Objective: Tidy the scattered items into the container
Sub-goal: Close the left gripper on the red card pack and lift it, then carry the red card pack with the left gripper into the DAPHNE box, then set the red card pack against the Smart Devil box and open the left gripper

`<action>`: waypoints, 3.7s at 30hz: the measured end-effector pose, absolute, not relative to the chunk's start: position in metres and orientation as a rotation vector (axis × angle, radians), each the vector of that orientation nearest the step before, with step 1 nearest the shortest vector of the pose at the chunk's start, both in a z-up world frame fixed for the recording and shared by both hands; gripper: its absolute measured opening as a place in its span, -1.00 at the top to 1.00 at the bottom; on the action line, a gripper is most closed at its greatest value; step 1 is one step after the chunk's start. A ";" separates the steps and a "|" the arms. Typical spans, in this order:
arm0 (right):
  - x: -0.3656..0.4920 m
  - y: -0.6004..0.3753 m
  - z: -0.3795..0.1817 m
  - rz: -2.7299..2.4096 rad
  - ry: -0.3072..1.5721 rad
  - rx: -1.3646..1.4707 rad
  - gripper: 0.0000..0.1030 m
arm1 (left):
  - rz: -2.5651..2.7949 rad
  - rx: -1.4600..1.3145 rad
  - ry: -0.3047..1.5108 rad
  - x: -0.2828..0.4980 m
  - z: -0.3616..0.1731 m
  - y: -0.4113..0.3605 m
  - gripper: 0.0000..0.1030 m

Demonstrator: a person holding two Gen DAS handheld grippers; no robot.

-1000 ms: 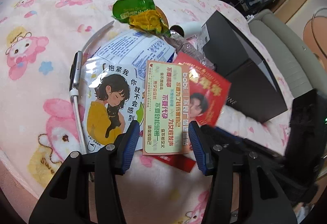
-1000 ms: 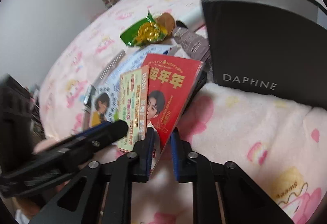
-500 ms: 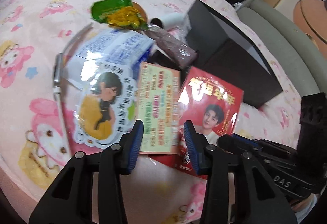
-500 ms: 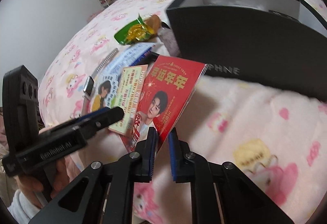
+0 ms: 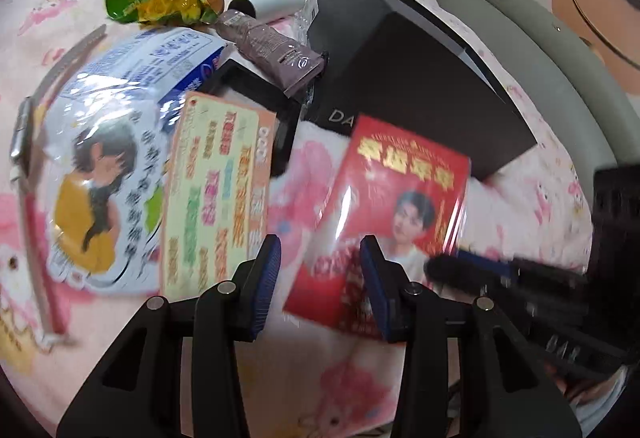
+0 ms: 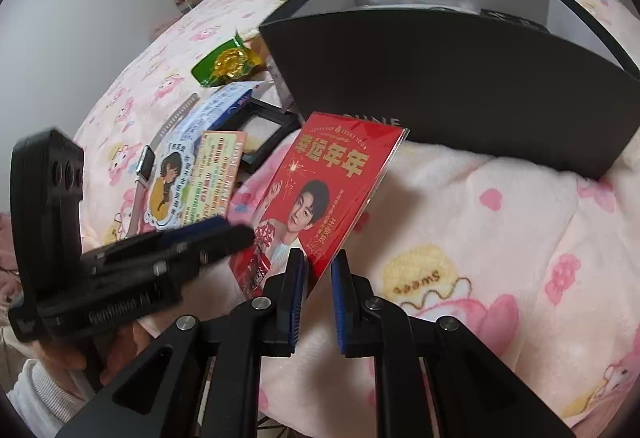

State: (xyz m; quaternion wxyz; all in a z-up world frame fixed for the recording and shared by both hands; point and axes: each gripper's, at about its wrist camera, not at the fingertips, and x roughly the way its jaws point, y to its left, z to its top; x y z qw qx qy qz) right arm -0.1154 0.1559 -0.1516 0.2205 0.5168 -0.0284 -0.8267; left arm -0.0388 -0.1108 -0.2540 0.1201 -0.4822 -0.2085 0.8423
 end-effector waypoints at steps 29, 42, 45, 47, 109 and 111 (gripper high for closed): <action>-0.128 0.192 -0.166 -2.398 -0.176 1.511 0.62 | 2.381 -1.438 -0.536 -0.054 -0.236 -0.079 0.51; -0.126 0.186 -0.135 -2.392 -0.144 1.397 0.66 | 2.418 -1.335 -0.374 -0.042 -0.186 -0.033 0.47; -0.123 0.184 -0.117 -2.402 -0.123 1.339 0.66 | 2.452 -1.280 -0.416 -0.042 -0.165 -0.030 0.48; -0.121 0.182 -0.111 -2.399 -0.127 1.319 0.66 | 2.460 -1.236 -0.487 -0.042 -0.154 -0.030 0.48; -0.273 0.304 -0.101 -2.562 -0.315 1.215 0.62 | 2.289 -1.803 -0.461 -0.318 -0.142 0.150 0.40; -0.273 0.303 -0.101 -2.566 -0.302 1.221 0.62 | 2.250 -1.787 -0.506 -0.319 -0.143 0.153 0.40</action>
